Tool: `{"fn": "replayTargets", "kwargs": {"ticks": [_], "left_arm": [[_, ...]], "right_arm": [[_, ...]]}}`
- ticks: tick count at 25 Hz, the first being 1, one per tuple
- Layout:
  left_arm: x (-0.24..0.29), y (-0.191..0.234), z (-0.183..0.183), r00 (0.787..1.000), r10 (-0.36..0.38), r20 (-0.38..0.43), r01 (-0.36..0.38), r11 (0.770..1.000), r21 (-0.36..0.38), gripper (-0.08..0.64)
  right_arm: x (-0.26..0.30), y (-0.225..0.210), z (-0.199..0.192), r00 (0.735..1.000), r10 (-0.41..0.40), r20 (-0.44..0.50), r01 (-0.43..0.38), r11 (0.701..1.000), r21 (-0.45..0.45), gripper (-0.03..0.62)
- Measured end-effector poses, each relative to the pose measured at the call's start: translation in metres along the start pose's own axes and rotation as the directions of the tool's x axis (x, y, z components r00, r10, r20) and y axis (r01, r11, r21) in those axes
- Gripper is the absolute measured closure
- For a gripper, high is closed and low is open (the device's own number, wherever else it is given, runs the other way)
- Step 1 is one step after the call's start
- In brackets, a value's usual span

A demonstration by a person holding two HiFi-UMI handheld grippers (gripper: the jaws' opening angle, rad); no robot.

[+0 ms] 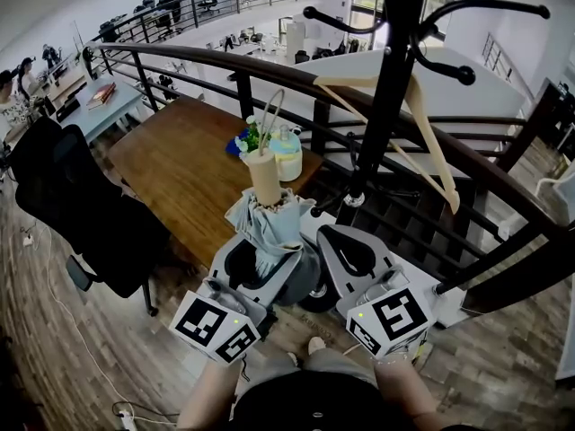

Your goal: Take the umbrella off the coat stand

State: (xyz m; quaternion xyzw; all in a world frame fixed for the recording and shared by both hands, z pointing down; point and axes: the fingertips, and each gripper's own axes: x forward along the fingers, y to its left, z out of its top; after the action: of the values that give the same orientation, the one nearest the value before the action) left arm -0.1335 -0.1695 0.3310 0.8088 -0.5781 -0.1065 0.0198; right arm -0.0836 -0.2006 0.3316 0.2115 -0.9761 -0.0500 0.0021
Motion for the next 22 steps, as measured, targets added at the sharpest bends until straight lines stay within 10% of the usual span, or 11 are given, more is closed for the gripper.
{"fn": "replayTargets", "kwargs": {"ticks": [22], "left_arm": [[-0.0028,-0.0068,-0.0016,1.000,0.001,0.003,-0.001,1.000,0.018,0.270]], "right_arm": [[-0.0040,-0.0024,-0.0057,1.000,0.021,-0.008,-0.021,1.000,0.017,0.563]]}}
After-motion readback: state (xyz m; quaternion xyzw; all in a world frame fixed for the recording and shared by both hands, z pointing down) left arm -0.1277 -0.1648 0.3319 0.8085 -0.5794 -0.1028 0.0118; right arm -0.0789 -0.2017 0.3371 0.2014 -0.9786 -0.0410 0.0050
